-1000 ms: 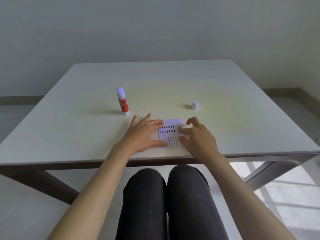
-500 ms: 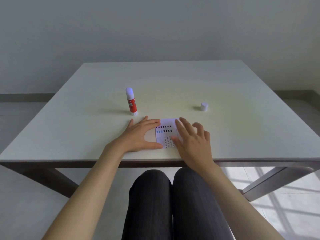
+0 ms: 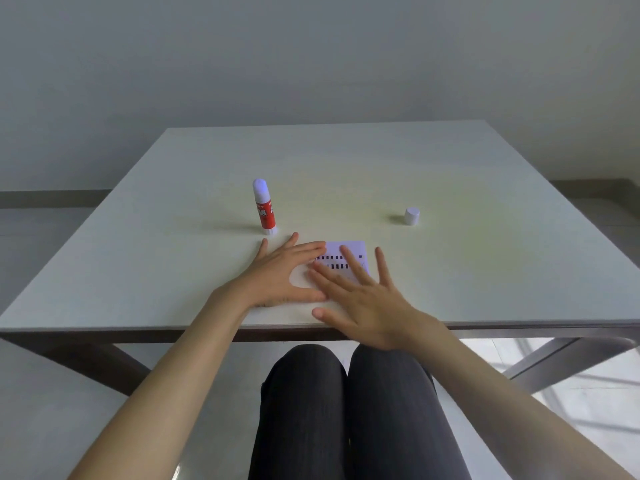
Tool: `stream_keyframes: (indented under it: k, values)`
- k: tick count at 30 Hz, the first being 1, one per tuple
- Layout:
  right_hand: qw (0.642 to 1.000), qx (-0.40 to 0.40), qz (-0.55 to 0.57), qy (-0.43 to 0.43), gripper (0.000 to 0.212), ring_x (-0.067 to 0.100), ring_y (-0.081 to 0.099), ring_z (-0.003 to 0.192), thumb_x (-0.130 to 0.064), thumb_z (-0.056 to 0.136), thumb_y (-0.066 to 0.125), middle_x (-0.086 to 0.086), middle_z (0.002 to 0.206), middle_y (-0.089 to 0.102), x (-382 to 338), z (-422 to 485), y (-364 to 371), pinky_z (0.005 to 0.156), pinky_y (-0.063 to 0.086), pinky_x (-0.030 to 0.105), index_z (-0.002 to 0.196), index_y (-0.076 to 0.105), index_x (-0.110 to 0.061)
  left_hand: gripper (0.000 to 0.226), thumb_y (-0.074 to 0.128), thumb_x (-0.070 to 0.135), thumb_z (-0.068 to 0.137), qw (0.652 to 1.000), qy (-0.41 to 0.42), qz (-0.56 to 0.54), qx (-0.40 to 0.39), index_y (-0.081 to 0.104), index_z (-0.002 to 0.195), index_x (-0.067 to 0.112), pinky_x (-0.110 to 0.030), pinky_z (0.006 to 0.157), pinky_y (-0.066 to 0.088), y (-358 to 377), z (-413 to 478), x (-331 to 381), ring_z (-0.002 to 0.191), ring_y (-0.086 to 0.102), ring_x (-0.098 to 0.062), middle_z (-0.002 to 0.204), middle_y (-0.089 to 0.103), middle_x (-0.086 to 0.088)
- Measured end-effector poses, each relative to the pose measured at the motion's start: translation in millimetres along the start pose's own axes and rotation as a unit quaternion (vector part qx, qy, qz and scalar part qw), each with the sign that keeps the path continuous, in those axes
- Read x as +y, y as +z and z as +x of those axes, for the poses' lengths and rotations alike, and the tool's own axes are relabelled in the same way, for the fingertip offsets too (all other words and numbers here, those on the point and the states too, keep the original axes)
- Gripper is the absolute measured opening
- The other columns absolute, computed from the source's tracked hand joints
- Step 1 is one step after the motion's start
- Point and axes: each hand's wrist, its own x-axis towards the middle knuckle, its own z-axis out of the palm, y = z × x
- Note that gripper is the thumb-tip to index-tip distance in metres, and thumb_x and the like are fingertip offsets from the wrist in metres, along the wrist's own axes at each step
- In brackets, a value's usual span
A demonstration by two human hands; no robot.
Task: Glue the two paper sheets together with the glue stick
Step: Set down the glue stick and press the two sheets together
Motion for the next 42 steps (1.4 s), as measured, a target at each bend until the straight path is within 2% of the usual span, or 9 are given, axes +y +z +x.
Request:
stream_keyframes:
  k: [5,9,14,18,23,28,32,37,42]
  values:
    - [0.993,-0.016,-0.019,0.114,0.073,0.025,-0.024,0.144,-0.067,0.087,0.007,-0.016,0.159,-0.011,26.9,13.7,-18.5,0.112,-0.018,0.058,0.149,-0.010,-0.032,0.084,0.062,0.062,0.073,1.000,-0.008,-0.005,-0.003,0.021,0.144,0.043,-0.049,0.116,-0.014,0.9,0.4,-0.4,0.146,-0.007,-0.003,0.154,0.018,0.026]
    - [1.000,-0.017,0.001,0.001,0.087,0.017,-0.026,0.143,-0.080,0.072,-0.008,-0.021,0.158,-0.008,3.0,3.3,0.5,0.106,-0.030,0.051,0.148,-0.008,-0.037,0.084,0.062,0.062,0.072,1.000,-0.002,-0.016,0.004,0.023,0.143,0.044,-0.050,0.115,-0.014,1.4,-0.3,-0.6,0.146,-0.006,-0.003,0.153,0.019,0.029]
    - [0.990,-0.010,-0.047,0.130,0.086,0.026,-0.022,0.145,-0.075,0.075,-0.008,-0.015,0.159,-0.013,33.5,2.0,-15.5,0.112,-0.019,0.058,0.149,-0.012,-0.030,0.084,0.063,0.061,0.073,1.000,-0.008,-0.012,-0.001,0.022,0.144,0.043,-0.049,0.115,-0.016,2.1,-0.4,-0.4,0.146,-0.008,-0.003,0.154,0.017,0.027]
    - [1.000,-0.017,-0.007,0.000,0.095,0.016,-0.027,0.143,-0.084,0.064,-0.017,-0.021,0.157,-0.012,3.7,-20.4,4.9,0.104,-0.035,0.047,0.147,-0.010,-0.038,0.081,0.063,0.059,0.075,1.000,-0.004,-0.016,0.006,0.022,0.144,0.043,-0.048,0.115,-0.017,1.8,-1.2,-0.2,0.146,-0.008,-0.003,0.153,0.018,0.028]
    - [0.992,-0.018,-0.035,0.121,0.086,0.025,-0.024,0.144,-0.075,0.074,-0.007,-0.017,0.158,-0.015,27.2,-14.3,-16.9,0.113,-0.018,0.058,0.148,-0.013,-0.032,0.081,0.063,0.056,0.077,1.000,-0.011,-0.013,-0.005,0.021,0.145,0.041,-0.049,0.114,-0.018,1.1,-2.0,2.7,0.146,-0.009,-0.005,0.155,0.016,0.025]
    - [1.000,-0.013,0.010,-0.002,0.089,0.015,-0.026,0.143,-0.082,0.072,-0.007,-0.020,0.158,-0.009,-0.7,-21.7,1.9,0.109,-0.028,0.050,0.148,-0.008,-0.035,0.080,0.063,0.056,0.077,1.000,-0.008,-0.018,-0.003,0.022,0.145,0.043,-0.049,0.115,-0.018,0.4,-2.5,2.1,0.145,-0.010,-0.003,0.154,0.016,0.027]
    - [0.991,-0.044,-0.019,0.122,0.077,0.024,-0.024,0.144,-0.071,0.084,0.005,-0.017,0.159,-0.013,34.4,0.2,-20.1,0.112,-0.019,0.058,0.148,-0.011,-0.032,0.081,0.062,0.057,0.077,1.000,-0.010,-0.015,-0.009,0.020,0.145,0.042,-0.049,0.115,-0.018,0.6,-2.8,2.1,0.145,-0.011,-0.004,0.156,0.015,0.024]
    - [0.999,-0.035,-0.009,-0.016,0.089,0.016,-0.025,0.143,-0.081,0.072,-0.004,-0.019,0.159,-0.008,3.3,-1.3,-2.2,0.107,-0.029,0.052,0.148,-0.007,-0.036,0.081,0.063,0.057,0.076,1.000,-0.005,-0.023,0.003,0.023,0.144,0.043,-0.049,0.115,-0.018,1.9,-2.8,0.4,0.145,-0.009,-0.003,0.153,0.018,0.028]
    - [0.989,-0.070,-0.018,0.131,0.074,0.026,-0.024,0.144,-0.068,0.087,0.009,-0.016,0.158,-0.016,42.6,16.7,-26.4,0.113,-0.017,0.058,0.148,-0.014,-0.032,0.081,0.063,0.057,0.076,1.000,-0.008,-0.027,-0.006,0.021,0.144,0.043,-0.047,0.114,-0.019,2.3,-3.4,-0.1,0.145,-0.011,-0.002,0.154,0.016,0.027]
